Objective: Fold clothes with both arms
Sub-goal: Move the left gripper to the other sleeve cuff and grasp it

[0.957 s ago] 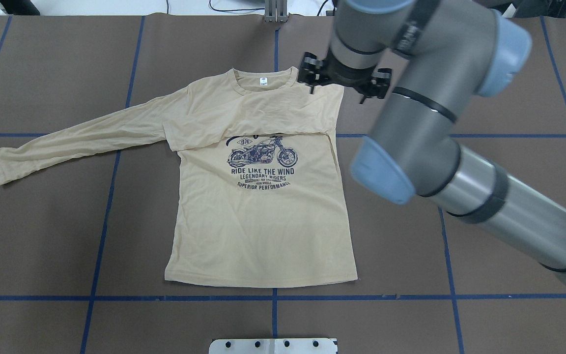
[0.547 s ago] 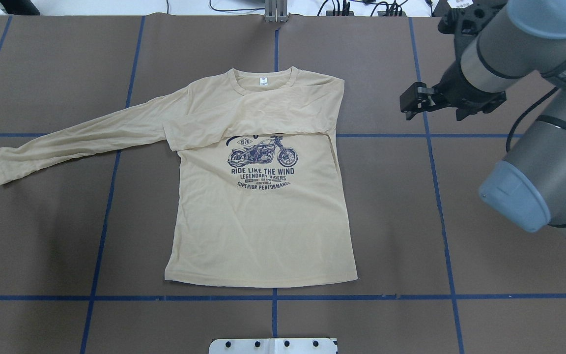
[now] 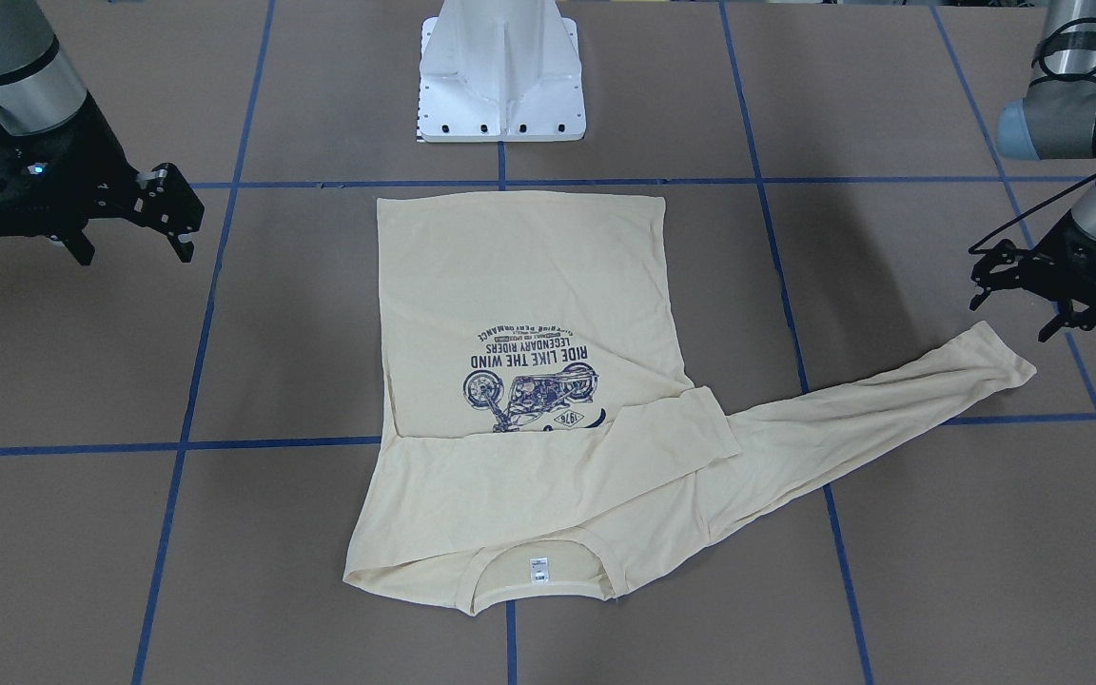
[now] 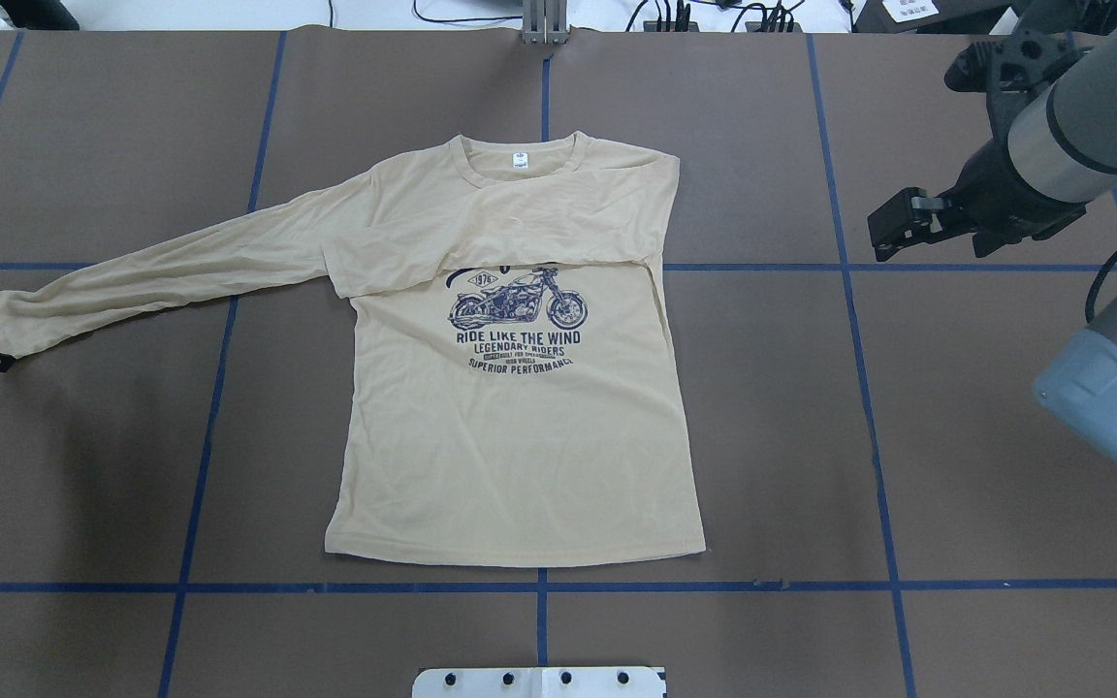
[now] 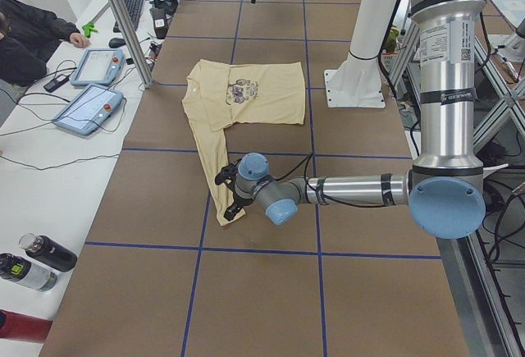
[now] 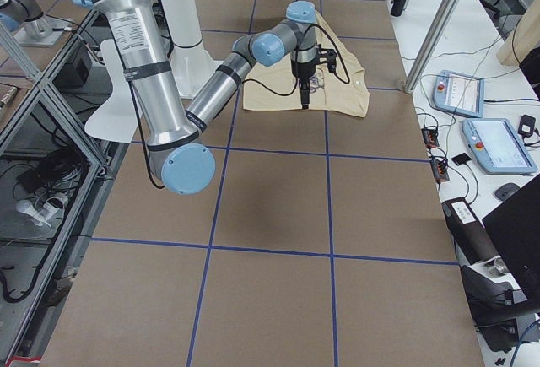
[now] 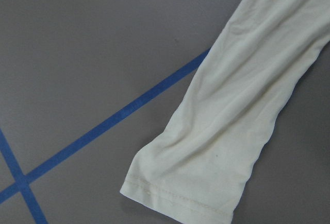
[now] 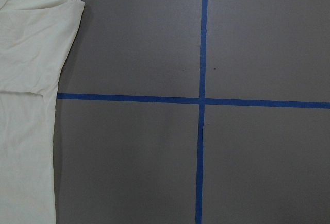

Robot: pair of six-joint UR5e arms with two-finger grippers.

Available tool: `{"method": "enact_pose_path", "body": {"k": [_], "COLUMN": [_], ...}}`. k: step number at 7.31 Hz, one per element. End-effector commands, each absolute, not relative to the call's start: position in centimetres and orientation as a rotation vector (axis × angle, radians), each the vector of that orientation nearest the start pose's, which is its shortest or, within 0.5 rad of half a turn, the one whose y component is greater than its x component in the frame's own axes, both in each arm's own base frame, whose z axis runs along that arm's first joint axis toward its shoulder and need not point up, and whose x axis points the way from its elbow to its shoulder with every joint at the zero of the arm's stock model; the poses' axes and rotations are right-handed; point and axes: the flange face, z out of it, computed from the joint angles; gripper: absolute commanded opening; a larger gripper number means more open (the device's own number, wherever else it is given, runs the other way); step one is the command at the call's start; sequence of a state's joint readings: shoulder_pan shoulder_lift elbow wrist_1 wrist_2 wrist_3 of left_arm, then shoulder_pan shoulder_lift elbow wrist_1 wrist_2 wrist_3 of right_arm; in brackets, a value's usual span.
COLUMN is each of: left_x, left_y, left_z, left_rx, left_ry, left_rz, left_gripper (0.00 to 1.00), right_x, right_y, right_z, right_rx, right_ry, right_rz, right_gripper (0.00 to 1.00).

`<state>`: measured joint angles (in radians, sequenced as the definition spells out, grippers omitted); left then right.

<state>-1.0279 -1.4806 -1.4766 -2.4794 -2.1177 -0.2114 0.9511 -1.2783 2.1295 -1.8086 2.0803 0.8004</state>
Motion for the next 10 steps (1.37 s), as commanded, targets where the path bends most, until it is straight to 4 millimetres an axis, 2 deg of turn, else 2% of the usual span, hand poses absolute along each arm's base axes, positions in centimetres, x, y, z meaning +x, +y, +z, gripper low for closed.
{"method": "enact_pose_path", "body": {"k": [1,2,4,8,9,10], "left_x": [18.49,18.53,18.54,18.64,18.64,18.63], "left_y": [-45.0,-44.93,-44.94,-45.1,-45.1,-45.09], "left_z": [66.01,66.32,66.66,66.78,66.78,66.86], "left_rx": [0.466,0.46,0.452,0.45,0.45,0.449], "left_ry": [0.733,0.732,0.729,0.728,0.728,0.728], "left_rz": [0.514,0.514,0.513,0.513,0.513,0.513], "left_gripper": [0.82,0.81,0.7,0.7,0.67,0.57], "right_x": [-22.11,-22.18,-22.19,-22.19,-22.26,-22.26], "right_y": [-46.53,-46.53,-46.53,-46.53,-46.5,-46.5], "right_z": [29.41,29.34,29.3,29.3,29.3,29.3], "right_rx": [0.131,0.13,0.131,0.131,0.131,0.131], "right_ry": [-0.784,-0.785,-0.787,-0.787,-0.787,-0.787], "right_rz": [0.01,0.014,0.016,0.016,0.015,0.015], "right_gripper": [1.0,1.0,1.0,1.0,1.0,1.0]}}
